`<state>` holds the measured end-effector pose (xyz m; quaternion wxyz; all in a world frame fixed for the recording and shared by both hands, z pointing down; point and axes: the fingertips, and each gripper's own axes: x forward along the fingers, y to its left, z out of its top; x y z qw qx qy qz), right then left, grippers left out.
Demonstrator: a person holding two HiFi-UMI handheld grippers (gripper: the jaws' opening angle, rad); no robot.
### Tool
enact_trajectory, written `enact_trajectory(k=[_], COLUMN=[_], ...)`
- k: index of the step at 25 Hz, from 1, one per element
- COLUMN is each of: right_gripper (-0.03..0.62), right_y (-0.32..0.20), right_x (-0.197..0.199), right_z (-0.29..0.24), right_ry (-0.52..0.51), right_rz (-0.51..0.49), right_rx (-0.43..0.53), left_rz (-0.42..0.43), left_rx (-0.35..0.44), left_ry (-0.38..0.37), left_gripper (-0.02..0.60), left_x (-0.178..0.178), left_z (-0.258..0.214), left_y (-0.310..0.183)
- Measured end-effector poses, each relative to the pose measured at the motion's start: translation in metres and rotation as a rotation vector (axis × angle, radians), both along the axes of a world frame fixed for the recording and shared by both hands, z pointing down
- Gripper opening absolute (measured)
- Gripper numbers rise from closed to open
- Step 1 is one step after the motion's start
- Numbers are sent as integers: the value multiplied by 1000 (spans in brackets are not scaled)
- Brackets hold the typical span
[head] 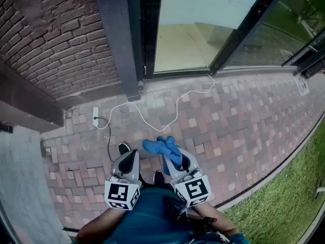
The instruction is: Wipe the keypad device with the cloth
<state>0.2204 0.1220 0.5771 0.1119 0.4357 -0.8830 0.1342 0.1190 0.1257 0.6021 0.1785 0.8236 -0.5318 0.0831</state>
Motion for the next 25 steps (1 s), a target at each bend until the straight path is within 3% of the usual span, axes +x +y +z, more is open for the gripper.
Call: enact_trajectory(k=[6, 11, 16, 22, 25], right_gripper=[64, 64, 64, 64, 64], right_y=[-59, -112, -171, -230, -263], right_x=[-52, -88, -122, -125, -128], right_z=[-11, -32, -44, -74, -111], right_ry=[5, 22, 3, 48, 55], right_rz=[30, 88, 121, 114, 80], right_rx=[2, 42, 106, 177, 266], left_rz=[33, 93, 101, 92, 65], left_rx=[-25, 43, 63, 95, 123], left_ry=[19, 12, 16, 4, -4], left_gripper=[-8, -8, -8, -8, -8], left_x=[-48, -85, -132, -157, -165], left_z=[-4, -33, -38, -52, -71], left_y=[-66, -122, -171, -214, -241])
